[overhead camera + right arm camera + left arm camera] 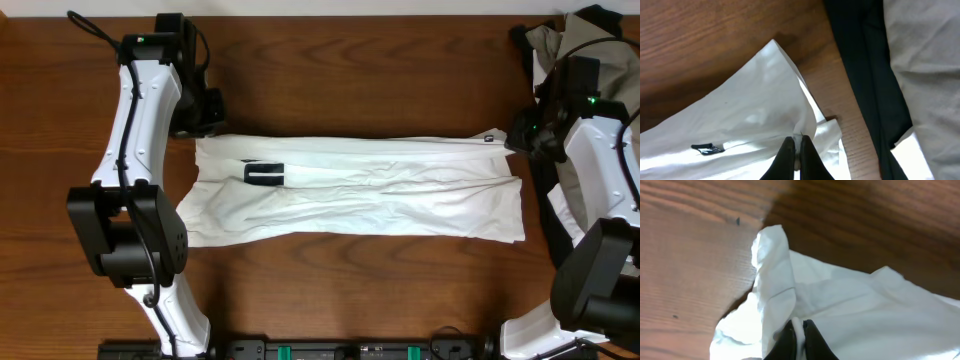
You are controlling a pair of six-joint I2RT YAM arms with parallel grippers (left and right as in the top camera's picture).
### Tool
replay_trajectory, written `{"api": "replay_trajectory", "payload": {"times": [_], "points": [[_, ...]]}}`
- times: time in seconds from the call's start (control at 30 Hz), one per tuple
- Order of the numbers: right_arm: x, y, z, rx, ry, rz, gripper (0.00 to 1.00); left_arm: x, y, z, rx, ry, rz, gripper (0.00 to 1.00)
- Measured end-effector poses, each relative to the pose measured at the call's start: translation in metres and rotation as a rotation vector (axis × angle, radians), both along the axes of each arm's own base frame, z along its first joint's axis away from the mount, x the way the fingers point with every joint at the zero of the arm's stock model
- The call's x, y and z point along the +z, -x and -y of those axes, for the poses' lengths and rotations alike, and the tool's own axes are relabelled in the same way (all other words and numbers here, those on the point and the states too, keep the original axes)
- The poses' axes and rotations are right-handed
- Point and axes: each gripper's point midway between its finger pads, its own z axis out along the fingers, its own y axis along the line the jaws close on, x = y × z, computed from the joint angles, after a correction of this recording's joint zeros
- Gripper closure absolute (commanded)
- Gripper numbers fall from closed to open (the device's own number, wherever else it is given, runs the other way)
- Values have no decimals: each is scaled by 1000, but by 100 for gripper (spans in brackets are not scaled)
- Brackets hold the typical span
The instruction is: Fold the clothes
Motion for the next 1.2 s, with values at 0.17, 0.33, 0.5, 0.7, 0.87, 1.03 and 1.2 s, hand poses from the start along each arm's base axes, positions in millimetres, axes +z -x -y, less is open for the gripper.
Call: {"api": "replay_trajectory", "payload": {"times": [0.17, 0.33, 0.5, 0.7, 0.87, 1.03, 1.2], "points": [[-1, 4, 1, -3, 4, -18, 99, 0, 11, -1, 0, -5, -45, 94], [1, 0, 10, -19, 4, 7, 99, 0, 2, -1, 0, -6, -7, 94], [16, -29, 18, -9, 11, 138, 99, 6, -41, -1, 0, -3, 169, 94], [40, -64, 16, 30, 3, 306, 99, 19, -82, 3, -5, 17, 347, 94], [50, -80, 7, 60, 1, 377, 99, 27, -98, 9, -14, 49, 418, 94], [51, -82, 4, 69, -2, 385, 99, 28, -99, 10, -17, 59, 424, 94], [47, -76, 3, 67, -9, 354, 99, 23, -90, 11, -16, 61, 382, 94]]}}
